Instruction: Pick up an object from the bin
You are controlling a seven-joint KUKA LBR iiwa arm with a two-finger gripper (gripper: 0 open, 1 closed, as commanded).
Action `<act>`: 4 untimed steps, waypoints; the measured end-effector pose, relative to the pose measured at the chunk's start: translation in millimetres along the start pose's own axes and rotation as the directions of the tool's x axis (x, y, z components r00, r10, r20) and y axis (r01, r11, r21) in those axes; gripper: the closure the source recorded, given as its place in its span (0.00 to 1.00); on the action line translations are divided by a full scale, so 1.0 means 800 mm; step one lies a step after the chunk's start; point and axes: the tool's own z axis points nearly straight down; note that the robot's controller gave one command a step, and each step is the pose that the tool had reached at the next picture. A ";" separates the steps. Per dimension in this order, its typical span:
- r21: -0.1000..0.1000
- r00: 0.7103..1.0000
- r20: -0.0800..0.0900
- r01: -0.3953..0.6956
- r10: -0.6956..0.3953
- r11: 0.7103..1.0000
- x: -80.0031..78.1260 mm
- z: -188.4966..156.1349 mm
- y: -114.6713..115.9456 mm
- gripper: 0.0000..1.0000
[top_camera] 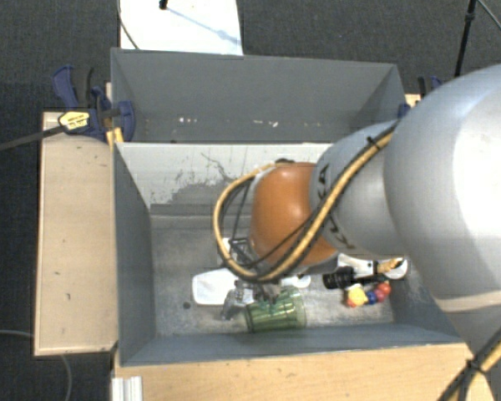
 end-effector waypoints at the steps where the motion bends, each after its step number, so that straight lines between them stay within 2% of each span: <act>1: 0.000 1.000 0.000 0.000 0.000 1.000 0.000 0.000 0.000 1.00; 2: 0.002 1.000 -0.001 -0.001 0.001 1.000 0.001 -0.004 -0.001 1.00; 3: 0.011 1.000 -0.013 -0.001 0.001 1.000 0.003 -0.026 -0.003 1.00; 4: 0.007 1.000 -0.006 -0.001 0.001 1.000 0.000 -0.058 -0.002 1.00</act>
Offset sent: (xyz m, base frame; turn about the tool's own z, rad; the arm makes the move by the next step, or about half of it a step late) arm 0.0000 -0.0002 0.0473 0.0000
